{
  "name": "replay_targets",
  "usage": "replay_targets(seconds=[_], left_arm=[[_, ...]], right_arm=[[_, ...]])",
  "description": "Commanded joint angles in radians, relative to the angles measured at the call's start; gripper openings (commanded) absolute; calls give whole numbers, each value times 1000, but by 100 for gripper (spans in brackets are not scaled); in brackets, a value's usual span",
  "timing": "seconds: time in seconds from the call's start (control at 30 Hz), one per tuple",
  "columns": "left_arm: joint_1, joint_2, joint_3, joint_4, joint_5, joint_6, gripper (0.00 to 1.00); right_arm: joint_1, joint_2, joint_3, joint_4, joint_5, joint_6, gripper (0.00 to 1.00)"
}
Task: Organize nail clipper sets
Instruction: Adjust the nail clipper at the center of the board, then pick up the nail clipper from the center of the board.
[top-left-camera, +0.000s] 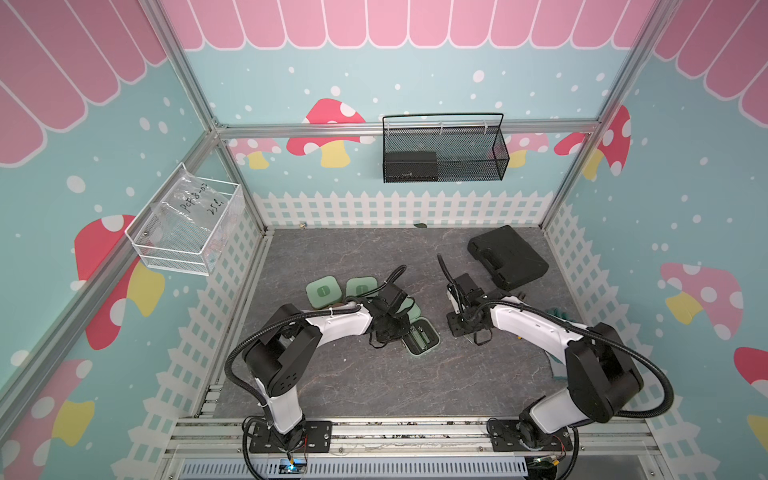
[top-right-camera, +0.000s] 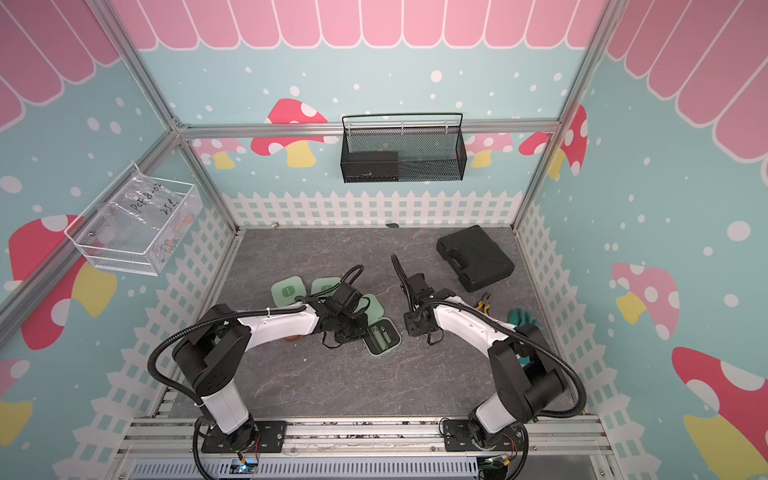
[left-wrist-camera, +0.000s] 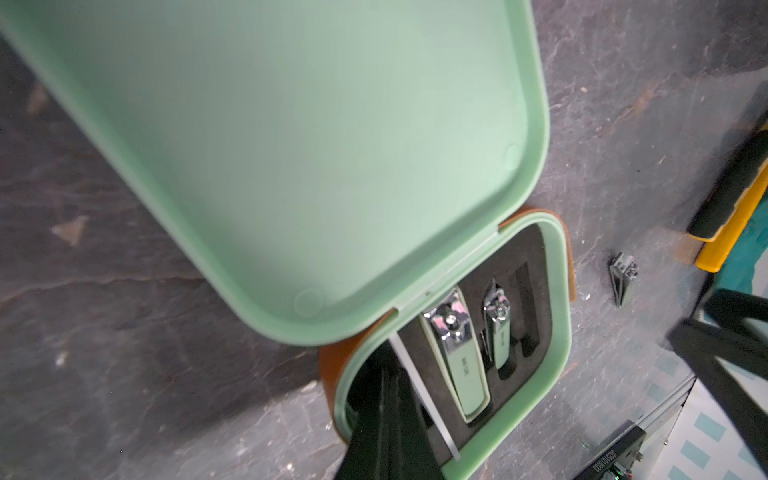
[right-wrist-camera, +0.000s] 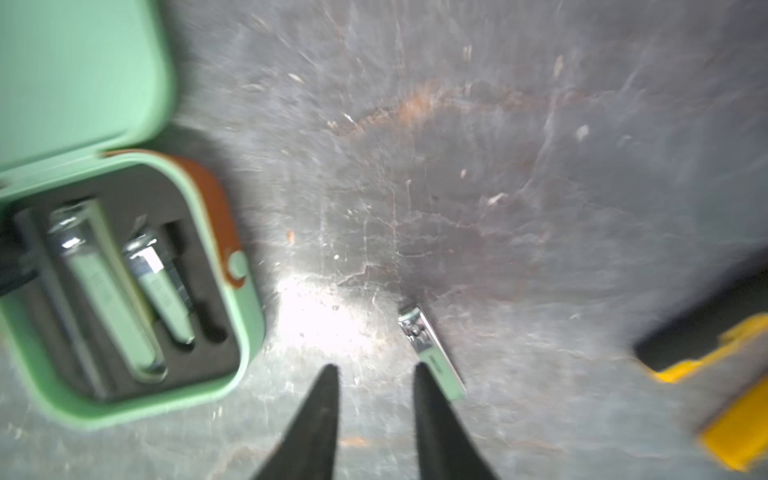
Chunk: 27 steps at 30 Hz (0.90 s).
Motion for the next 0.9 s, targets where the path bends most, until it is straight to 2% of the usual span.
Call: replay_targets(seconds=[0.0,0.07,0.4,0.87], left_arm=[[12,-11,-27,-25,-34,-1,0],[12,-11,-27,-22,-32,-1,0],[12,-21,-33,-17,-27,-4,0],[11,-9,-30,-17,-24,-2,0]], right_arm=[[-13,-11,23,-123,8,-77,41],[-19,10,20,-114,-15,-108,44],[-65,148,20,-66,-15,-160,46],[-113,227,3,-46,-55,-202,38]])
